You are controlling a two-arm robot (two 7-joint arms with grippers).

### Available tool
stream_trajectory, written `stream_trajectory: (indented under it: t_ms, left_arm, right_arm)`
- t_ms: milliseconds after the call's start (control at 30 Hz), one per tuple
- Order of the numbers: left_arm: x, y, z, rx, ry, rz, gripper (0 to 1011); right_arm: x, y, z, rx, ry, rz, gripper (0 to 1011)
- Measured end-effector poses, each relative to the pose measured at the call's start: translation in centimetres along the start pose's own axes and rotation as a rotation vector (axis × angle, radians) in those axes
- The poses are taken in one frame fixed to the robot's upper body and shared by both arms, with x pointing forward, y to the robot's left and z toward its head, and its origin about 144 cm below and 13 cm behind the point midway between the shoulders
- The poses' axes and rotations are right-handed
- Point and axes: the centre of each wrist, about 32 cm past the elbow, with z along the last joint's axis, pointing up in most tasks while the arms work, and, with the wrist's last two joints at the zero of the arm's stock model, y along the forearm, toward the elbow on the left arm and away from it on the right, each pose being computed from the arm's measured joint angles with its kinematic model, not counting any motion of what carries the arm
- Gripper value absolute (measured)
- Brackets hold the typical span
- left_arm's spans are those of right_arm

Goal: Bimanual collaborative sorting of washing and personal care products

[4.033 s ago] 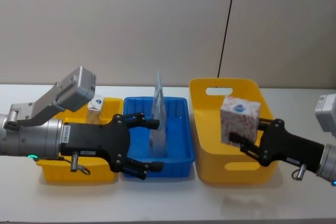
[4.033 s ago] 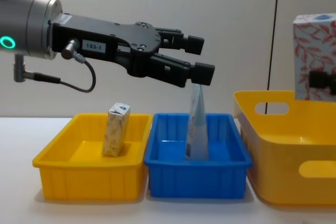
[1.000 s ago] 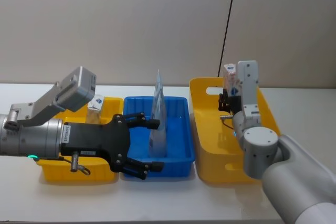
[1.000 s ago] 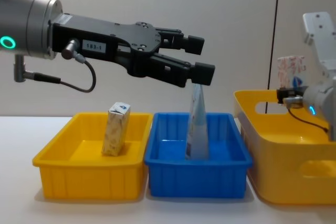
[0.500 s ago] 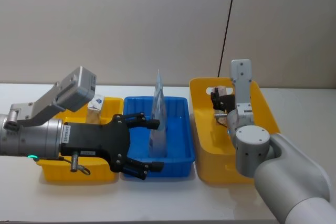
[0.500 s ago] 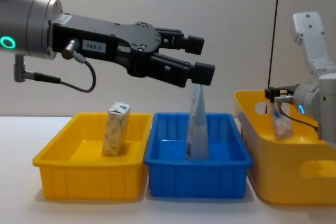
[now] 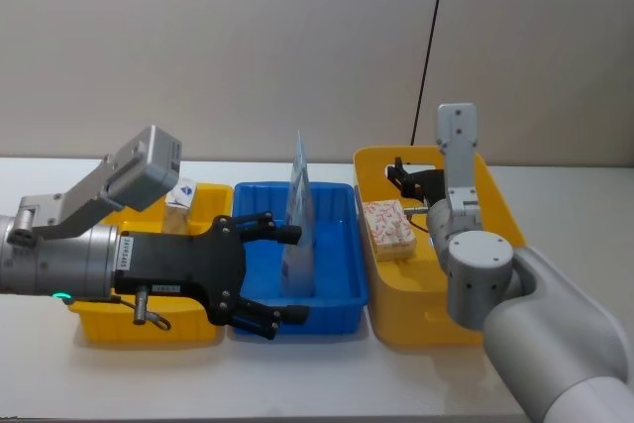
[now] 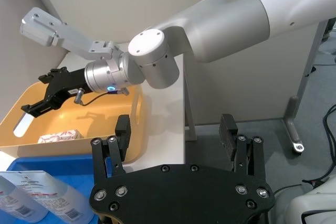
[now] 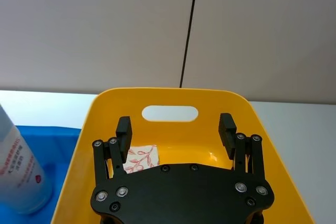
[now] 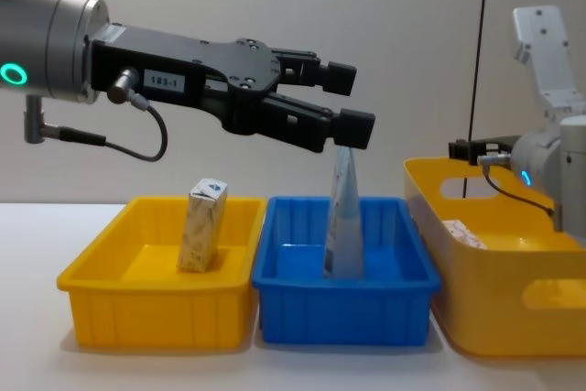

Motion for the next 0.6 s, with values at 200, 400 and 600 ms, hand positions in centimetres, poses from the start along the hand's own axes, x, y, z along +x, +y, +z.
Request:
stream_trajectory:
  t_ms: [200, 400, 600]
  left_arm:
    - [0.0, 0.0, 0.0, 0.000, 0.000, 0.000, 1001]
    - [0.0, 0.0, 0.0, 0.000, 0.000, 0.000, 1001]
    - [0.0, 0.0, 0.0, 0.000, 0.000, 0.000, 1001]
  right_arm:
    - [0.5, -0.7, 0.6, 0.020, 0.007, 0.041, 1004]
    - [1.3, -2.4, 1.3, 0.053, 0.021, 0.105, 1004]
    - [2.2, -4.6, 1.8, 0.078, 0.033, 0.162, 1003]
